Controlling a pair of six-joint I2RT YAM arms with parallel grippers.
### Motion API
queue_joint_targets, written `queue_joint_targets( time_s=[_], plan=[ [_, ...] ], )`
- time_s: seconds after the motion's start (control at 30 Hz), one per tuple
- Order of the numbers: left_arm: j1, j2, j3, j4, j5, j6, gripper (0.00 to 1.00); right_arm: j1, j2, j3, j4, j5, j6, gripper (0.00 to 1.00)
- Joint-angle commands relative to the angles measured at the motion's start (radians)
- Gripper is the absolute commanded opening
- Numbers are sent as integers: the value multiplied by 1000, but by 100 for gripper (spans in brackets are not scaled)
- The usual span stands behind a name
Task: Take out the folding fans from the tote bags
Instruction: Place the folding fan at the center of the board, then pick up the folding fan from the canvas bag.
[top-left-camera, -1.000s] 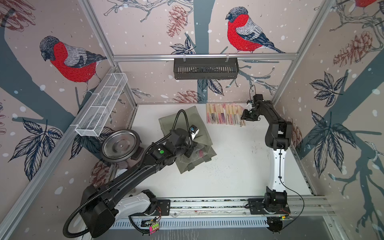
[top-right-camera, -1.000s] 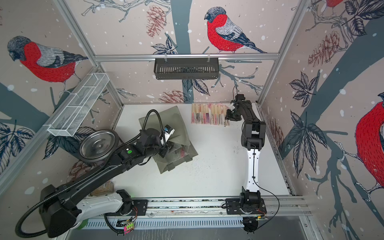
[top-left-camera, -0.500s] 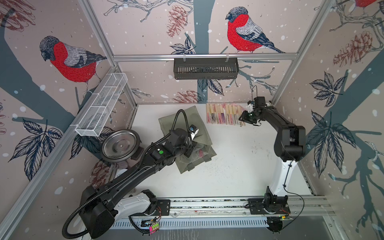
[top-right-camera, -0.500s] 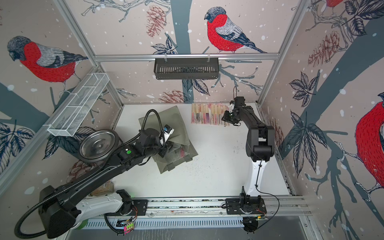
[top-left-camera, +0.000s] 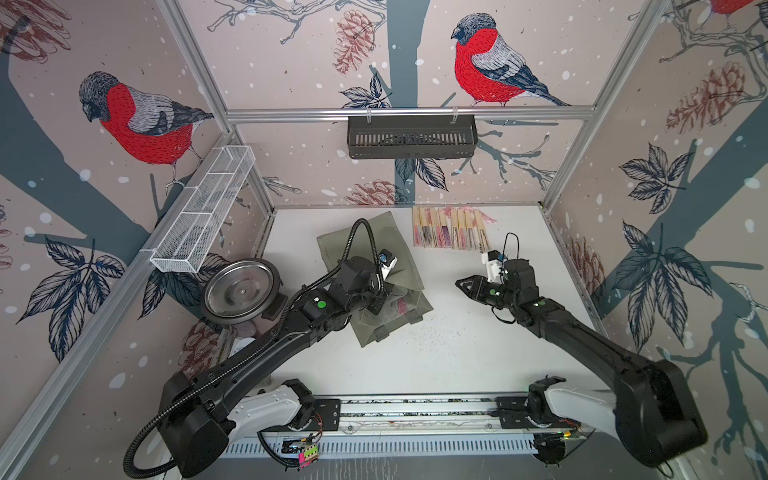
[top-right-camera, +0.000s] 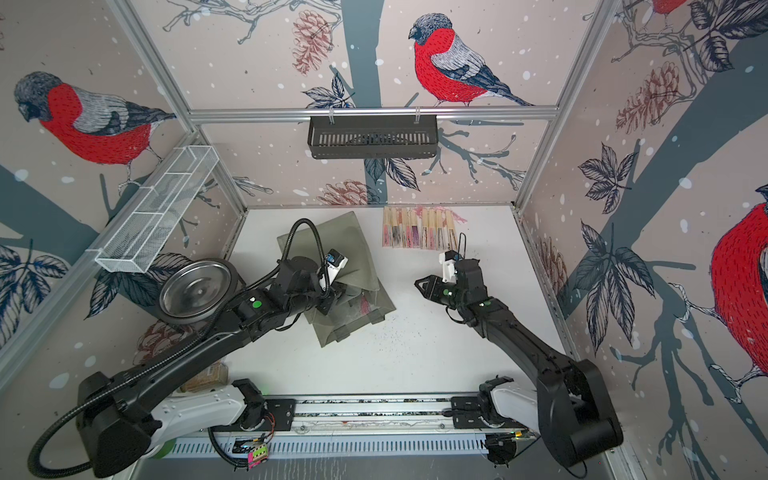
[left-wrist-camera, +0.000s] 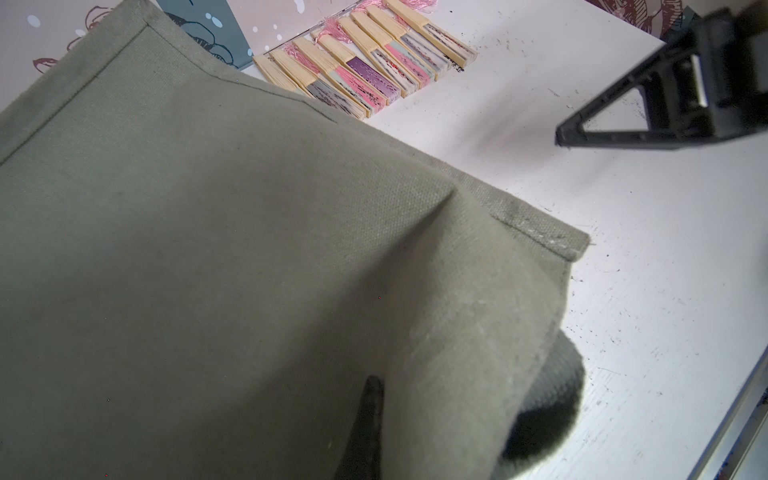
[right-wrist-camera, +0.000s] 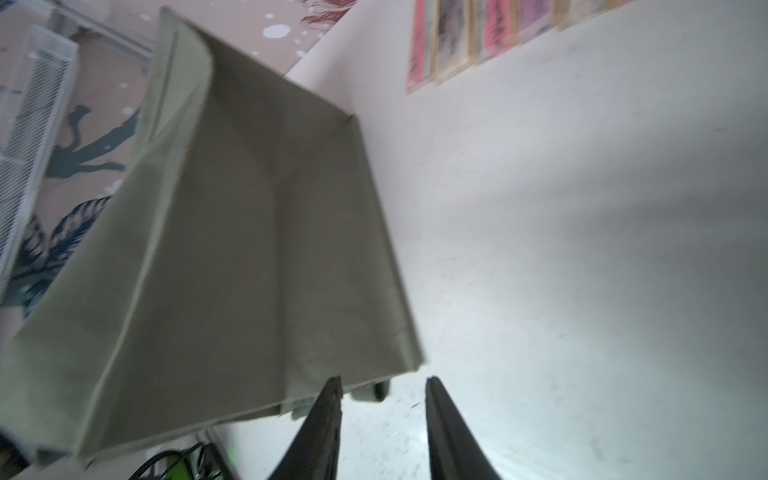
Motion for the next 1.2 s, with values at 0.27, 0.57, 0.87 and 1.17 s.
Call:
queue_joint_targets(
  time_s=[0.27,0.57,0.87,1.17],
  plan=[
    [0,-12,5,18,15,-1,0,538,-217,-264,331,472,374,34],
    [1,-11,5,22,19,-4,0,726,29,-252,631,564,561,31],
    [1,-13,4,23,19,-4,0,862,297,-119,744,730,646,33],
    [1,-16,6,22,22,-2,0,851,544,-26,890,732,625,33]
  ],
)
